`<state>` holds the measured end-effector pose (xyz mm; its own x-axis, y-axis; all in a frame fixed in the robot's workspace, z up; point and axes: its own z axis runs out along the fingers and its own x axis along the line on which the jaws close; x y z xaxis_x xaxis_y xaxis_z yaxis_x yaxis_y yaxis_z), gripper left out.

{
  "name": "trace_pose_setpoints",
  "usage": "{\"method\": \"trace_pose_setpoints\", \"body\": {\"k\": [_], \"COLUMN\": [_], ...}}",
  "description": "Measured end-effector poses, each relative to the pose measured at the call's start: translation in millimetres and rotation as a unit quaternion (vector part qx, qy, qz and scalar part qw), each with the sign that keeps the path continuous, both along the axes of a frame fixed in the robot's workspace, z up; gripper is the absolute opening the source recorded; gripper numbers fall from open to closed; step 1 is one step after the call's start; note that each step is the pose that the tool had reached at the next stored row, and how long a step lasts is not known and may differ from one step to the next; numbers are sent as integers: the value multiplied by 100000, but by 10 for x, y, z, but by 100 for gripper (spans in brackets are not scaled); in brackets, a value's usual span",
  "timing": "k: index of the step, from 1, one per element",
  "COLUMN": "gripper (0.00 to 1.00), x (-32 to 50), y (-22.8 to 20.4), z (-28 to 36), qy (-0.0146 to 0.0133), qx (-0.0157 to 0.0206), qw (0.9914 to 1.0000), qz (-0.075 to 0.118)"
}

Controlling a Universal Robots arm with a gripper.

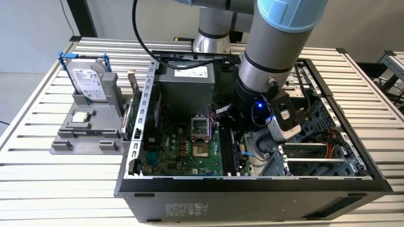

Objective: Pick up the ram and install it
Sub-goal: 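Insert the ram into the slot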

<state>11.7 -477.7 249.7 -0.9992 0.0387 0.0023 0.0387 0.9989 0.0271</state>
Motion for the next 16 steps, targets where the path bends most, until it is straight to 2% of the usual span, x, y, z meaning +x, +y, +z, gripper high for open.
{"method": "trace_pose_setpoints", "body": {"k": [4, 7, 12, 16], "gripper": [0, 0, 0, 0], "x": [0, 0, 0, 0], "y": [0, 0, 2, 6], "z": [0, 1, 0, 0], "qy": [-5, -4, -6, -7], "qx": [-2, -8, -1, 0], "qw": [99977, 99897, 99619, 99382], "qz": [2136, 4533, 8721, 11104]}}
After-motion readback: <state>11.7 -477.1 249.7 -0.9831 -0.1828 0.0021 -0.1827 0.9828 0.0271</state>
